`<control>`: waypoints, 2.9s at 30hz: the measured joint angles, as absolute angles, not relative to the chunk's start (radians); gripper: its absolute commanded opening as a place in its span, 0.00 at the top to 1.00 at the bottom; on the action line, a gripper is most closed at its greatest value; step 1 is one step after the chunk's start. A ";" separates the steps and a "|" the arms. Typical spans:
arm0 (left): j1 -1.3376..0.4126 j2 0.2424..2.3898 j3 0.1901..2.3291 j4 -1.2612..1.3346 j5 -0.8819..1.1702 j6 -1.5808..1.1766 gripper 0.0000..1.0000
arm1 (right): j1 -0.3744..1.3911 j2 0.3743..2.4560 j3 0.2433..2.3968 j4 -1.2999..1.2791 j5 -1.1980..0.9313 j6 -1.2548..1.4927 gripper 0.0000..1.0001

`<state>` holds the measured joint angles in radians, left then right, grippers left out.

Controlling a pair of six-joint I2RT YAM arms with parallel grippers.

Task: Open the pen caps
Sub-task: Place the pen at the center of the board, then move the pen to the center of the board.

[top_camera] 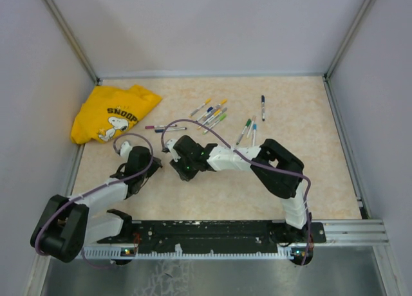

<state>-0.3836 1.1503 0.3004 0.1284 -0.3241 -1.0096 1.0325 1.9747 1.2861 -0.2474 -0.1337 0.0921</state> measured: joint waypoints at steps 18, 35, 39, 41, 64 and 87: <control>-0.384 1.107 0.297 0.097 -0.309 -1.000 0.40 | 1.032 1.974 1.312 -0.302 -0.119 0.065 0.62; -0.384 0.721 0.243 -0.052 -0.072 -0.817 0.18 | 0.942 1.668 1.316 -0.461 -0.385 -0.212 0.53; -0.384 0.632 0.203 0.042 0.069 -0.748 0.14 | 0.778 1.542 1.285 -0.482 -0.514 -0.257 0.53; -0.384 0.596 0.171 0.115 0.148 -0.728 0.10 | 0.688 1.471 1.262 -0.481 -0.552 -0.262 0.53; -0.828 0.982 0.275 0.783 0.465 -0.513 0.00 | 0.145 1.062 0.924 -0.303 -0.846 -0.152 0.21; -0.819 1.662 0.828 0.543 0.258 -0.505 0.38 | 0.090 1.030 0.802 -0.236 -0.671 -0.149 0.19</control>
